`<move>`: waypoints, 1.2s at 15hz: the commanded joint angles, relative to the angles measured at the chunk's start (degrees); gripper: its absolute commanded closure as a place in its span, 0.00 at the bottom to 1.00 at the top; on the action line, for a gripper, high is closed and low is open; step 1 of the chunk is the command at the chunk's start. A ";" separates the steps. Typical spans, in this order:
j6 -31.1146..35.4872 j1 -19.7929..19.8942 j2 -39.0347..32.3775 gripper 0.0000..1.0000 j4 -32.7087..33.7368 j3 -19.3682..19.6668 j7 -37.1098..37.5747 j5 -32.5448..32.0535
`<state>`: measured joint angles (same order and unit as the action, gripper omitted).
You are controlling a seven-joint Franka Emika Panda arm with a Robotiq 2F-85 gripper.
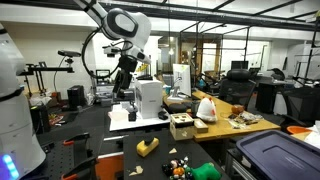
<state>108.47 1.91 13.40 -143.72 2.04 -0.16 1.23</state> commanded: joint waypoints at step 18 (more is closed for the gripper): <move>18.06 -4.99 -33.39 0.00 8.03 -7.28 -6.88 8.24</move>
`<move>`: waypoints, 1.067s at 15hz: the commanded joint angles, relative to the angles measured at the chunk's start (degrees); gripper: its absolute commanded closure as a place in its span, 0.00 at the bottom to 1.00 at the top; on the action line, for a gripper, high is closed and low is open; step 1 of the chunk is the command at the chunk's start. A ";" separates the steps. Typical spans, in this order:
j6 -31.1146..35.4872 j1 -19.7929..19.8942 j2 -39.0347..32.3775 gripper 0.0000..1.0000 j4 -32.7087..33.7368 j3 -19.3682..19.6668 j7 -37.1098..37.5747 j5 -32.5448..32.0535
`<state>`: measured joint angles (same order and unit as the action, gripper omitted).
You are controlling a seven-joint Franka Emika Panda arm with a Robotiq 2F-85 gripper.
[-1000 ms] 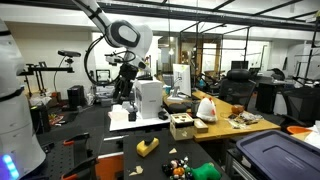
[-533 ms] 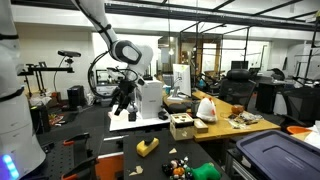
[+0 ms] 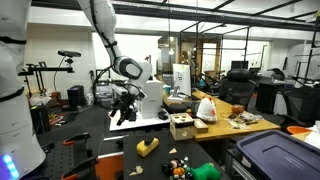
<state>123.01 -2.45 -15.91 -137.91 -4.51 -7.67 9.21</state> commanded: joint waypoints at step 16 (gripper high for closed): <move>39.39 -10.78 -22.28 0.00 11.12 2.99 16.07 -6.28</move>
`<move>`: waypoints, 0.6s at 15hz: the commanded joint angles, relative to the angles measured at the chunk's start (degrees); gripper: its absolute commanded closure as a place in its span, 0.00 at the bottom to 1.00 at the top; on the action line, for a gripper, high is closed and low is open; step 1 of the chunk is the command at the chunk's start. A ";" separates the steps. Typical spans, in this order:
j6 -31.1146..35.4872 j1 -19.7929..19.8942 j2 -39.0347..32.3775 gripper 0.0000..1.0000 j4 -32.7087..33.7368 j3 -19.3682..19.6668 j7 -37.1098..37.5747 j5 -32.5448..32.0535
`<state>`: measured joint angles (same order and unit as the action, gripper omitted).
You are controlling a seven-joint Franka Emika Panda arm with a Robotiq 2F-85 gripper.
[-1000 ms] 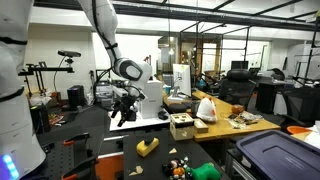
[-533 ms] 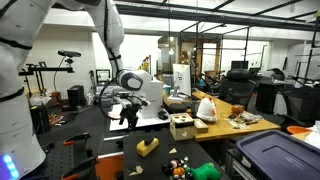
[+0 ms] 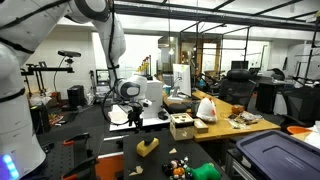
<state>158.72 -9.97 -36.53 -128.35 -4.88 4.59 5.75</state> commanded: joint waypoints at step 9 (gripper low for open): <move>4.53 -7.00 -5.37 0.00 5.41 11.85 6.75 -8.88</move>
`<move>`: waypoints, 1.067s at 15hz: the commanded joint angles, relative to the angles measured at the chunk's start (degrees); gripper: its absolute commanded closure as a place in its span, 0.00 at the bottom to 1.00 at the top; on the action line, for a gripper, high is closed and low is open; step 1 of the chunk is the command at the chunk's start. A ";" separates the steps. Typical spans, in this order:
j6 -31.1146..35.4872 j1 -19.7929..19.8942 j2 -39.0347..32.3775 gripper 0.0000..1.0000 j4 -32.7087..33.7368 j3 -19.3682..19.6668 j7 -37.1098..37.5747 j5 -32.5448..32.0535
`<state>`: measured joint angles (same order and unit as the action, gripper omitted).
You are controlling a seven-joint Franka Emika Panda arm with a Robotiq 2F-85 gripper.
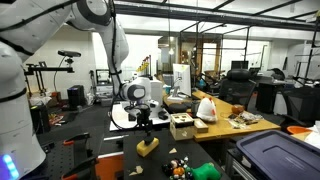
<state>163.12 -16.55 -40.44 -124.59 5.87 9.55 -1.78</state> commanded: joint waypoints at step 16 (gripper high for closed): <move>-5.92 8.62 -6.21 0.00 7.16 -7.09 -1.47 1.12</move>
<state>158.77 -7.59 -45.45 -118.99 -1.10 9.08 -1.10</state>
